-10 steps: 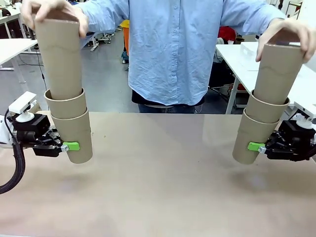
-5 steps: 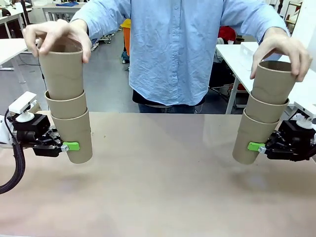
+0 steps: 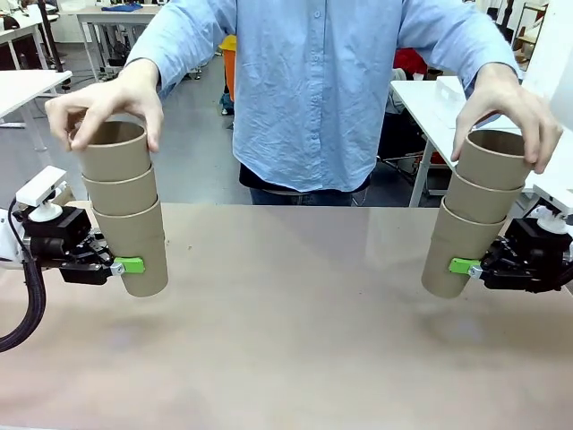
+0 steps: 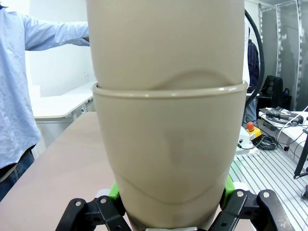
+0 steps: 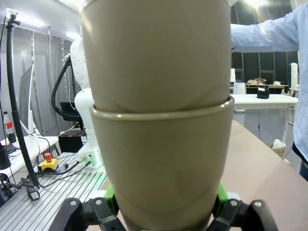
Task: Stack the cups and store them in the basket.
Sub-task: Place the stack of Reusable plastic cups into the Pantry Basket.
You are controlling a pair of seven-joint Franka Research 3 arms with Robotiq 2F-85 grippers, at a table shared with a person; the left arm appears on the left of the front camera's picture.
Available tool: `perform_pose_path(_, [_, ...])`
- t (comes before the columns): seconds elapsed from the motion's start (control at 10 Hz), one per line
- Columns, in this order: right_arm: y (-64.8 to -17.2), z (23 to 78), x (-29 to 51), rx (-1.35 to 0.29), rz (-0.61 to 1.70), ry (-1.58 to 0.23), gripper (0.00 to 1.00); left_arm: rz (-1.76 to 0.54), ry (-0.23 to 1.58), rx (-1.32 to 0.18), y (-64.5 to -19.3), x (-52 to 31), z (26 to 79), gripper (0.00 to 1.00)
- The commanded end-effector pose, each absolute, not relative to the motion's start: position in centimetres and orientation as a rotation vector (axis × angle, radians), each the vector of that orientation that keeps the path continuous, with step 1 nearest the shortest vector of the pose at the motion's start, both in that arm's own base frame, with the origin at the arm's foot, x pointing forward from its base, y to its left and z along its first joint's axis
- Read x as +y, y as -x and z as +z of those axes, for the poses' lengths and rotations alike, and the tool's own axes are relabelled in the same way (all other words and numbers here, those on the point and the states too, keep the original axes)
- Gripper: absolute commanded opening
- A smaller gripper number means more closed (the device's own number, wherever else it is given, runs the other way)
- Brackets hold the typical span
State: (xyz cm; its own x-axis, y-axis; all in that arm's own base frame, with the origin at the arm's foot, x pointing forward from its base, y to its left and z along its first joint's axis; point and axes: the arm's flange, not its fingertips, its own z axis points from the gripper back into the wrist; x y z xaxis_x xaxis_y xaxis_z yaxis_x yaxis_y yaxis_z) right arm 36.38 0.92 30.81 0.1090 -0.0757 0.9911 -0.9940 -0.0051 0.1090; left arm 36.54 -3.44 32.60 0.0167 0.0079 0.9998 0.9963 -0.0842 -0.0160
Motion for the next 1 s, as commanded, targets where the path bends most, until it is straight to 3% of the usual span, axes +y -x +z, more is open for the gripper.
perform_pose_path(0.0, [-36.36,31.24,0.90,-1.183,1.092,-1.320,0.85,-1.253,1.290,-1.167,-36.46,-3.39,33.01,0.84])
perform_pose_path(0.9, [-36.36,31.24,0.90,-1.183,1.092,-1.320,0.85,-1.253,1.290,-1.167,-36.46,-3.39,33.01,0.84])
